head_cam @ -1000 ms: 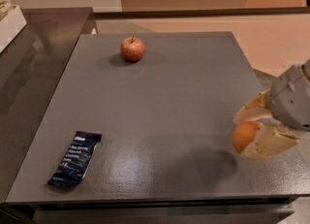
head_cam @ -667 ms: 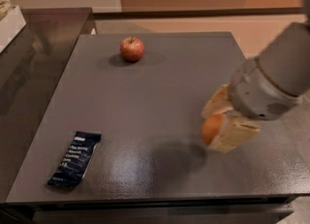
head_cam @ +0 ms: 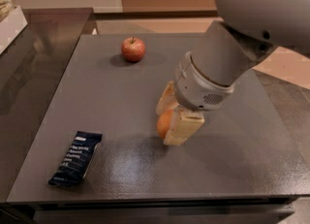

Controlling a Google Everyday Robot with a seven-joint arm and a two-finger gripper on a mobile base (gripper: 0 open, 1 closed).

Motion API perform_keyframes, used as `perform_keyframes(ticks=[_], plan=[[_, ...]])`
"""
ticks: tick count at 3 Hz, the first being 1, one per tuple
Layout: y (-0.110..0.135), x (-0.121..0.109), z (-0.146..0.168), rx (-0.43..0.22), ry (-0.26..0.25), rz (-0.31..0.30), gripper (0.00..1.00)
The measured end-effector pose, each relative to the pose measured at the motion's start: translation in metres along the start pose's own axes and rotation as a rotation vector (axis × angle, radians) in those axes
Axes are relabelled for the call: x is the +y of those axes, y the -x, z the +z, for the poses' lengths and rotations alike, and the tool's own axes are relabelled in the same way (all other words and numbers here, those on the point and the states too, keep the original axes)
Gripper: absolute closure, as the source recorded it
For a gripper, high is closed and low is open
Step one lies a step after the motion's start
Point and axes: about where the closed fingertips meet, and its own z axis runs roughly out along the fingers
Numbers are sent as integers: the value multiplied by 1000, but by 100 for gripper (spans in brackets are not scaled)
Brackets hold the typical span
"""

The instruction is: Move orange near rxbar blueberry

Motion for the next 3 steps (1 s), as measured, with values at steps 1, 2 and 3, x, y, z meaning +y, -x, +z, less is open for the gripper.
perform_keyframes(ticks=[1, 2, 3], plan=[[32, -18, 21, -23, 28, -67, 100], [53, -34, 39, -40, 52, -104, 100], [68, -46, 54, -57, 74, -126, 100]])
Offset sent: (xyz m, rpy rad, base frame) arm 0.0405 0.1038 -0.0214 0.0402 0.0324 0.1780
